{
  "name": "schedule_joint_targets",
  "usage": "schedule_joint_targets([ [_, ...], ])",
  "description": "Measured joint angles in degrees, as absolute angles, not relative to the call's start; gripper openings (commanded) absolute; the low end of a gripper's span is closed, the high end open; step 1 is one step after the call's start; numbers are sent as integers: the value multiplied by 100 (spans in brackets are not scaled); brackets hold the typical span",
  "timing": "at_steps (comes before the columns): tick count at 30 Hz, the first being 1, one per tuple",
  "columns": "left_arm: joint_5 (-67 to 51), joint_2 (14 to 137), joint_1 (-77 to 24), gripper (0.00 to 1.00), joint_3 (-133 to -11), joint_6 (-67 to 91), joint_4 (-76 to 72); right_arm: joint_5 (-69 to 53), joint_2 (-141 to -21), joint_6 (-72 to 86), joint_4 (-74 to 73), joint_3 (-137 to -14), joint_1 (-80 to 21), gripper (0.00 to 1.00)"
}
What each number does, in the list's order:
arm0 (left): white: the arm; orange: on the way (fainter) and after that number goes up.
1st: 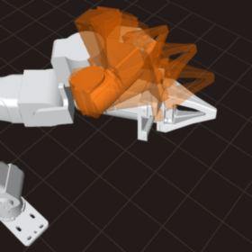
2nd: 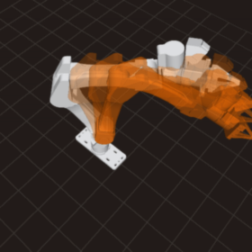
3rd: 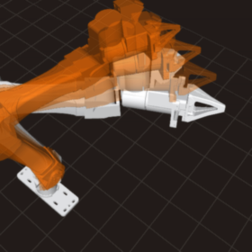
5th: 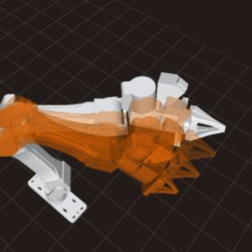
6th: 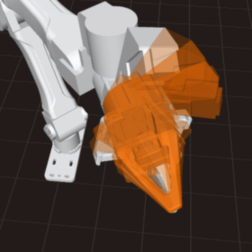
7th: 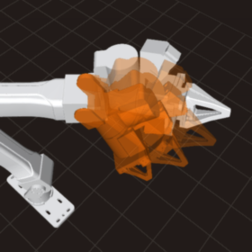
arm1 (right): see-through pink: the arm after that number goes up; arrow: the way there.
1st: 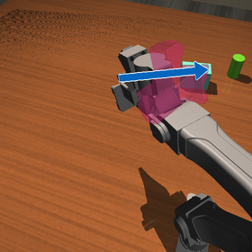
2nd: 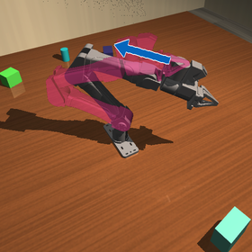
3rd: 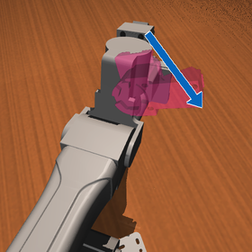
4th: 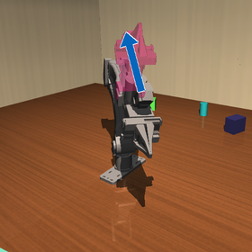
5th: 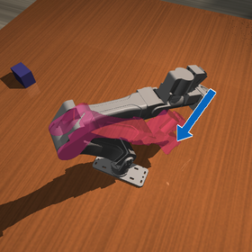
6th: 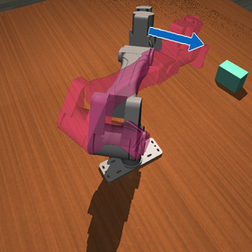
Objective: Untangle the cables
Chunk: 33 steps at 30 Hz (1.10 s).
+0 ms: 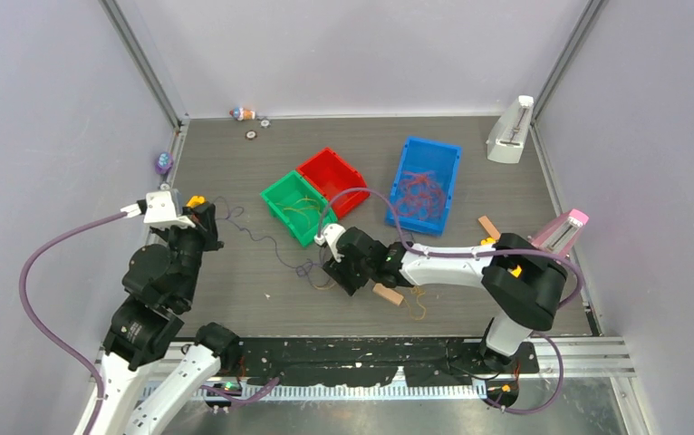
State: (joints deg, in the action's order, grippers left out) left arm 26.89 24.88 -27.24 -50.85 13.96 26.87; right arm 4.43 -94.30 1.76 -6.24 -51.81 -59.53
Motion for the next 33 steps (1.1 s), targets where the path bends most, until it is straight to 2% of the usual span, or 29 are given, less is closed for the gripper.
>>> schedule_joint_targets([
  [1, 2711, 2488, -2724, 0, -5100, 1372, 2687, 449, -9480, 172, -646, -5188, -5953, 45],
  [2, 2751, 2495, -2724, 0, -5133, 1317, 2705, 464, -9489, 165, -696, -5181, -5953, 34],
  [3, 2825, 2515, -2724, 0, -5196, 1262, 2731, 484, -9470, 176, -731, -5166, -5953, 28],
  [4, 2895, 2541, -2724, 0, -5256, 1216, 2755, 506, -9428, 183, -729, -5129, -5953, 18],
  [6, 3245, 2676, -2724, 0, -5487, 1081, 2832, 593, -9233, 222, -753, -4974, -5953, 7],
  [14, 4888, 3046, -2724, 0, -6020, 572, 2906, 1785, -7957, 816, -1323, -4392, -5693, 5],
  [18, 5411, 3009, -2724, 0, -6018, 447, 2895, 2257, -6991, 1431, -1638, -4027, -4711, 5],
  [23, 5680, 2906, -2724, 0, -6018, 449, 2895, 2574, -5752, 1984, -1951, -3520, -3448, 5],
  [29, 5581, 2871, -2724, 0, -6018, 722, 2976, 2650, -5094, 2154, -2237, -3378, -3210, 5],
  [30, 5531, 2871, -2724, 0, -6018, 755, 3011, 2665, -5046, 2163, -2261, -3378, -3205, 6],
  [31, 5463, 2871, -2724, 0, -6018, 794, 3048, 2689, -5009, 2165, -2290, -3378, -3201, 10],
  [32, 5374, 2871, -2724, 0, -6018, 840, 3068, 2687, -4974, 2156, -2314, -3378, -3201, 37],
  [33, 5236, 2864, -2724, 0, -6012, 884, 3072, 2657, -4941, 2134, -2335, -3378, -3201, 55],
])
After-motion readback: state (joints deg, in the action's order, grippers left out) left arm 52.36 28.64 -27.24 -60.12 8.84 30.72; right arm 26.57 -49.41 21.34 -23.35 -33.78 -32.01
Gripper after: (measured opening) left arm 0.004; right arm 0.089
